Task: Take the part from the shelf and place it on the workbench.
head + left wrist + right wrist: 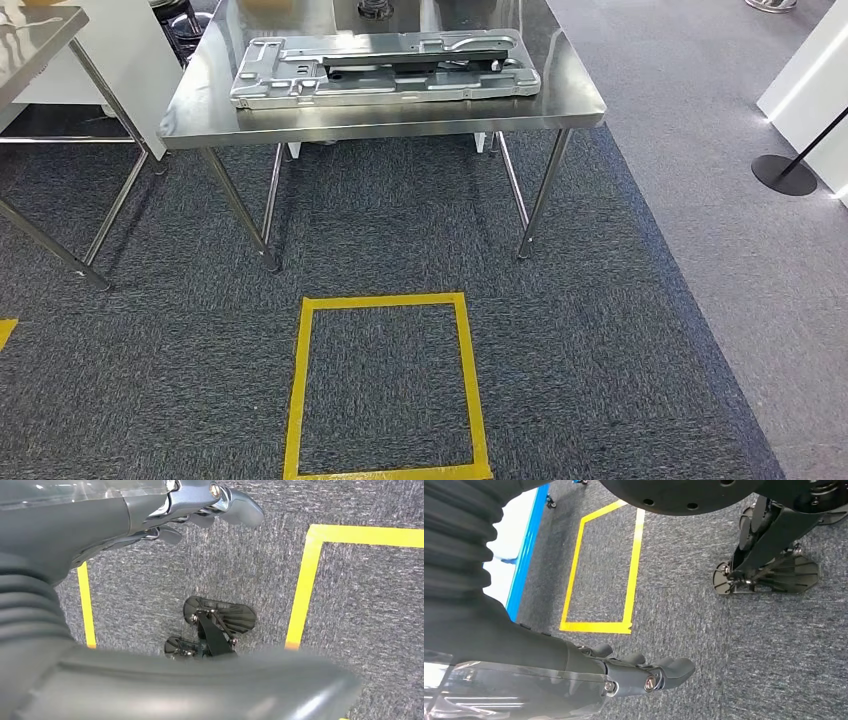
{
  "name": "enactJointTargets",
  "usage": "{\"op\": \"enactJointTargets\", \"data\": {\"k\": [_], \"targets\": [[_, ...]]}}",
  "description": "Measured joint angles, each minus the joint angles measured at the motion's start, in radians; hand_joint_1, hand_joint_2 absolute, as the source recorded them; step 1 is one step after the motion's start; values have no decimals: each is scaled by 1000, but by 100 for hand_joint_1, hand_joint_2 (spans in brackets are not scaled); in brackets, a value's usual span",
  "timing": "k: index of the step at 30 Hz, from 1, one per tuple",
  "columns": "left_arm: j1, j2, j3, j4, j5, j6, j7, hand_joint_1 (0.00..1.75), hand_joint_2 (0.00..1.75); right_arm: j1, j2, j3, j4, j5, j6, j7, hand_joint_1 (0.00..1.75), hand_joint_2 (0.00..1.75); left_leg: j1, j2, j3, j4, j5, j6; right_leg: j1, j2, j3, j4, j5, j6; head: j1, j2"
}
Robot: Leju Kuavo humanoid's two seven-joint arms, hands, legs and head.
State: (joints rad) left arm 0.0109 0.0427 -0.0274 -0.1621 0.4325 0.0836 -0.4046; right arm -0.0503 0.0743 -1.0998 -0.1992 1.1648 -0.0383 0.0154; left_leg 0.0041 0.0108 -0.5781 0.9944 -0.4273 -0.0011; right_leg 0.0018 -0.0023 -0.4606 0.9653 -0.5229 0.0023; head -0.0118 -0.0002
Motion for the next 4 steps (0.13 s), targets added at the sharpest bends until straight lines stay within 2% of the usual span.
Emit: {"op": "enactJointTargets", "data": {"k": [4], "targets": [[3,0,0,-1,-8,-7,13,0,175,6,-4,32,-3,-43,0,-2,0,175,0,0,-1,0,0,0,0,0,-1,0,0,0,0,0]]}}
